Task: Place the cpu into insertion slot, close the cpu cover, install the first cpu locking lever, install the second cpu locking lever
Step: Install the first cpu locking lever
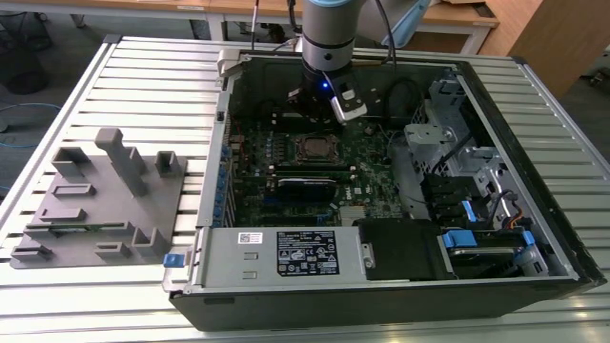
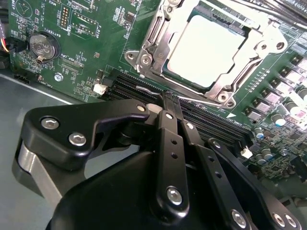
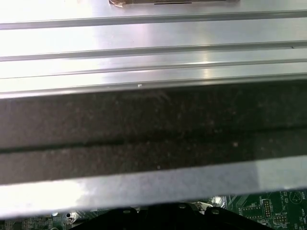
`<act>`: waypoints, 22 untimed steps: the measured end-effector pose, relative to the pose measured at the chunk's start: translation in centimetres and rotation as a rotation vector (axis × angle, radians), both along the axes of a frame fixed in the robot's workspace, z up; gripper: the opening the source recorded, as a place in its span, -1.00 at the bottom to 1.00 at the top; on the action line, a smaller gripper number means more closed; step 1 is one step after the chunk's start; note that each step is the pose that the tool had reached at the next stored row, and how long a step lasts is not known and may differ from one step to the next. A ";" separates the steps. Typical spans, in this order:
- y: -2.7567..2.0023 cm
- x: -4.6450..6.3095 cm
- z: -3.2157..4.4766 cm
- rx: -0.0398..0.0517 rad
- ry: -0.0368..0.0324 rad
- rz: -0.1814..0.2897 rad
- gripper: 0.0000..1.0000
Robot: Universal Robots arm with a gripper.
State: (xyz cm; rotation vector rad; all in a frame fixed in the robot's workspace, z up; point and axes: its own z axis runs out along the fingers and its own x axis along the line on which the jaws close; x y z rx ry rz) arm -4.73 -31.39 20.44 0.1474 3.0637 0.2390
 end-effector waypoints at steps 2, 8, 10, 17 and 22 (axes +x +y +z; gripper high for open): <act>0.01 0.0 -0.01 0.0001 -0.0001 0.000 -0.80; 0.03 0.0 -0.02 0.0000 0.0001 0.000 -0.80; 0.03 0.0 -0.02 0.0000 0.0000 0.000 -0.80; -0.02 0.0 -0.08 -0.0002 -0.0027 0.000 -0.80; -0.01 0.0 -0.19 0.0001 -0.0126 0.000 -0.80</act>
